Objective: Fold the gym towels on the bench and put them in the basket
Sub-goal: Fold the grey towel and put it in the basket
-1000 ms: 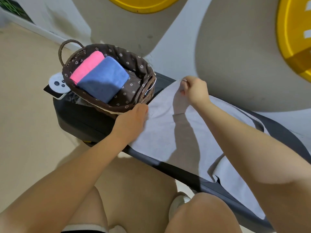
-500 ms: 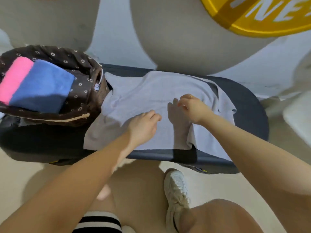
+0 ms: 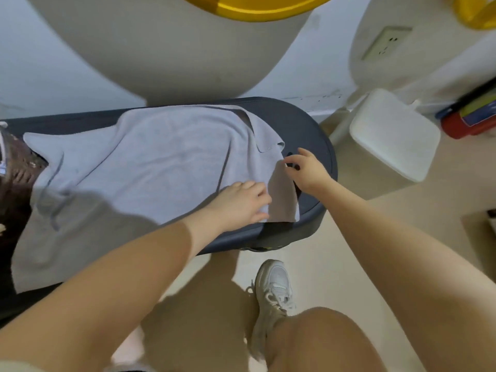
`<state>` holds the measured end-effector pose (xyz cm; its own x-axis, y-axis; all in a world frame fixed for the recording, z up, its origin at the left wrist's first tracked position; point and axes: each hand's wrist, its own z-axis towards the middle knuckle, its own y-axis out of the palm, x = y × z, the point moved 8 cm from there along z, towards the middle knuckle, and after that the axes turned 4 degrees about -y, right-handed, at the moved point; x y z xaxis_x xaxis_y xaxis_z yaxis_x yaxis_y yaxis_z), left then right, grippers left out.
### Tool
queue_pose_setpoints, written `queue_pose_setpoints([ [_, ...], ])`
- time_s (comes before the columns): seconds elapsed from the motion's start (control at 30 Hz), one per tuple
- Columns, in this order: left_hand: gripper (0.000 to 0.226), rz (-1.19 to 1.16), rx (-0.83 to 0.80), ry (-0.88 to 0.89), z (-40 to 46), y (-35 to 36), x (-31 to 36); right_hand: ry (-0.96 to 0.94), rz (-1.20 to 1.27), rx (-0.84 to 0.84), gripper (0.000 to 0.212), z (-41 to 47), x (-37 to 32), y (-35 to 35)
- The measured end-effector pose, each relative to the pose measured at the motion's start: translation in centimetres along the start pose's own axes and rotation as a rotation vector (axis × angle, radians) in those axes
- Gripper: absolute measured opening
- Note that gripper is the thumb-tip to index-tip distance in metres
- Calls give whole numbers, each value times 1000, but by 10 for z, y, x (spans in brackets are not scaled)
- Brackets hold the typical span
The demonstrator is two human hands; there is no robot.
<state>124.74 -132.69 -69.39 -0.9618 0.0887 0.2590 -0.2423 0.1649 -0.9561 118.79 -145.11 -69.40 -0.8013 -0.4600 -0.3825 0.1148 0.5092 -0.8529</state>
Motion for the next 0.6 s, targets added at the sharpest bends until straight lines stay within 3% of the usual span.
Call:
queue_pose_setpoints([
  [0.07, 45, 23, -89, 23, 11, 10, 5, -19, 9, -30, 33, 16, 3, 6],
  [0.33, 64, 165, -165, 20, 47, 29, 14, -148, 68, -83, 35, 67, 7, 16],
  [0.47, 41, 161, -193, -25, 65, 33, 32, -199, 315, 4, 36, 66, 5, -13],
  [0.6, 28, 37, -294, -81, 82, 40, 45, -66, 612, 54, 39, 80, 27, -38],
])
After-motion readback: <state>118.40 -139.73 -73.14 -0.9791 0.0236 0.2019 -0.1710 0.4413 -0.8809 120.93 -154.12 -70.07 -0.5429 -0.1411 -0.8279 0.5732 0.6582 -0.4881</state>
